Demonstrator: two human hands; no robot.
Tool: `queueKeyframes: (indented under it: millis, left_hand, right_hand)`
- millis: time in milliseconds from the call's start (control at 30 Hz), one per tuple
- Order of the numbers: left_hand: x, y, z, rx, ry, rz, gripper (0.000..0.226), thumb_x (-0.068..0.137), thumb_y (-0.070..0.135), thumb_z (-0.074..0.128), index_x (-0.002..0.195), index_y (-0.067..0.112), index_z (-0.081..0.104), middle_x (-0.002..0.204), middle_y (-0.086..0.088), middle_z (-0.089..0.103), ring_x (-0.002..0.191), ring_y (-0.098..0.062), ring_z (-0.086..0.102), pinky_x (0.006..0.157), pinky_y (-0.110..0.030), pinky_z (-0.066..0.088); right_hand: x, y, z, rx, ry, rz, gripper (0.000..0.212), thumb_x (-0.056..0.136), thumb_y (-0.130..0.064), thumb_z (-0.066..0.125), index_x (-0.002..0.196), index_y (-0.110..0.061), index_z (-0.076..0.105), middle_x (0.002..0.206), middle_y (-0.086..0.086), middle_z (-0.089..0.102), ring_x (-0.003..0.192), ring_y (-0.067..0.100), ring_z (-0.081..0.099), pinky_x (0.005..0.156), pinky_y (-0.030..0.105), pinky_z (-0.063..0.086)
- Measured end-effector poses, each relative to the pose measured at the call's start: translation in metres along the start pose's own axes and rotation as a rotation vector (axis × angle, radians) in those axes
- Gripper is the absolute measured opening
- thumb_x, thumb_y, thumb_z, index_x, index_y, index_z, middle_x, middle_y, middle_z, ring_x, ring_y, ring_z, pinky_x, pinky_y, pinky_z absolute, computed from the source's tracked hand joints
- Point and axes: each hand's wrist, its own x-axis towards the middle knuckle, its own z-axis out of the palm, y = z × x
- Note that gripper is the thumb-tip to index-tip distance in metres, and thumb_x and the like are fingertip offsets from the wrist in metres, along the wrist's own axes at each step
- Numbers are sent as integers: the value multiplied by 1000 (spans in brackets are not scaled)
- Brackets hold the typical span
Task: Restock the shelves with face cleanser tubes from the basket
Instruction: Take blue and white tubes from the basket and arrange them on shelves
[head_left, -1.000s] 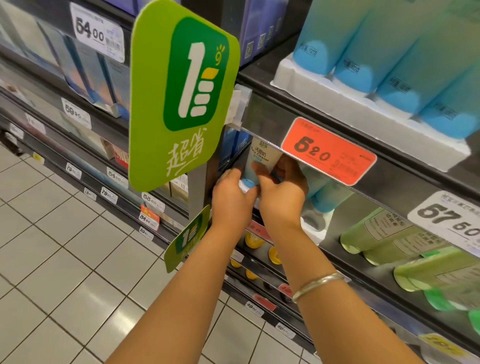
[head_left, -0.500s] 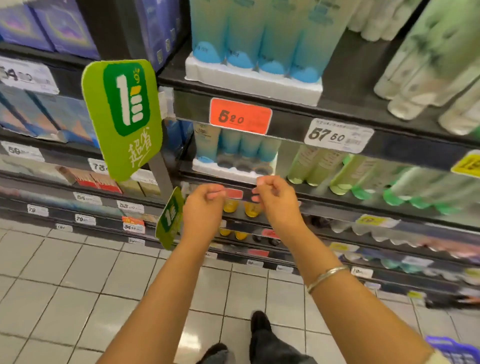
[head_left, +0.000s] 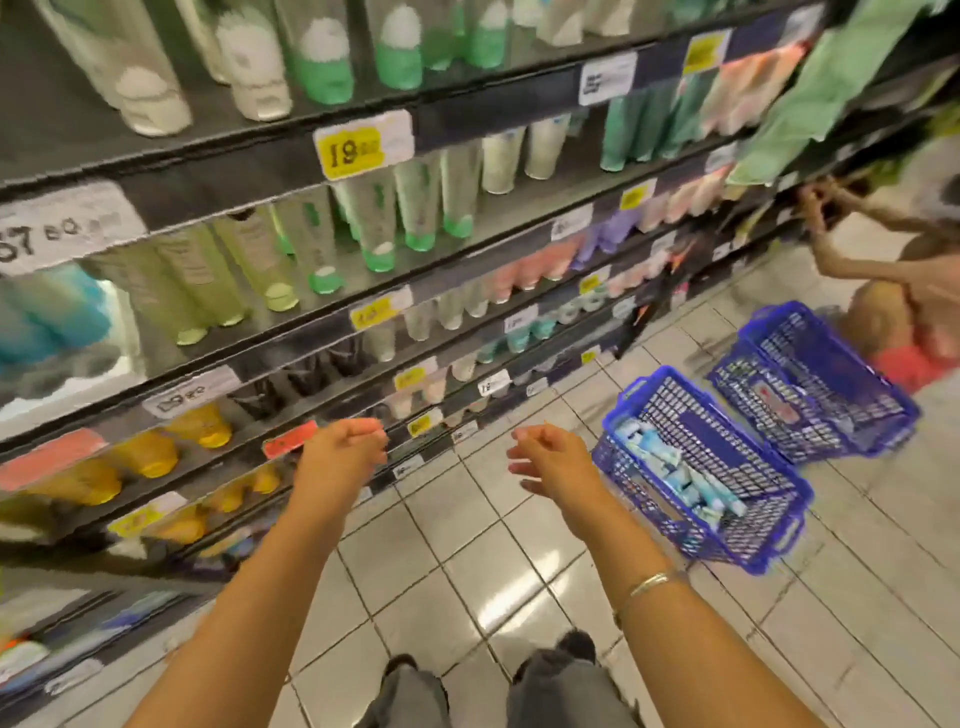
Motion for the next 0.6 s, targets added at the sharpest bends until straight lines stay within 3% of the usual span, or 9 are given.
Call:
queueKeyframes:
  millis: [133, 267, 500, 600]
  left_hand:
    - [-6, 0, 112, 61, -172, -45, 9, 89, 5, 56, 85, 13, 60, 72, -3, 59, 61, -12, 53, 54, -22, 40]
    - [-15, -10, 226, 95, -342, -132, 14, 89, 5, 57, 80, 16, 59, 77, -2, 62, 67, -13, 57, 63, -24, 42]
    - [-11, -21, 366, 167, -430, -188, 22, 88, -2, 53, 80, 16, 63, 57, 8, 68, 50, -2, 62, 61, -22, 41]
    - [-1, -20, 411, 197, -448, -226, 18, 88, 2, 56, 80, 16, 63, 69, 3, 68, 61, -10, 62, 63, -23, 42]
  right_hand:
    - [-6, 33, -110, 135, 196, 119, 18, 95, -17, 50, 78, -19, 53, 73, 2, 59, 61, 12, 55, 57, 22, 40]
    - [-7, 69, -221, 187, 331, 234, 18, 94, -15, 48, 76, -17, 52, 71, 4, 55, 57, 13, 50, 54, 20, 35]
    - [13, 119, -359, 340, 455, 415, 19, 94, -14, 50, 76, -18, 53, 73, 5, 57, 60, 15, 52, 57, 22, 35]
    - [33, 131, -392, 433, 486, 472, 14, 91, -13, 53, 78, -17, 55, 73, 5, 58, 62, 16, 54, 60, 23, 39]
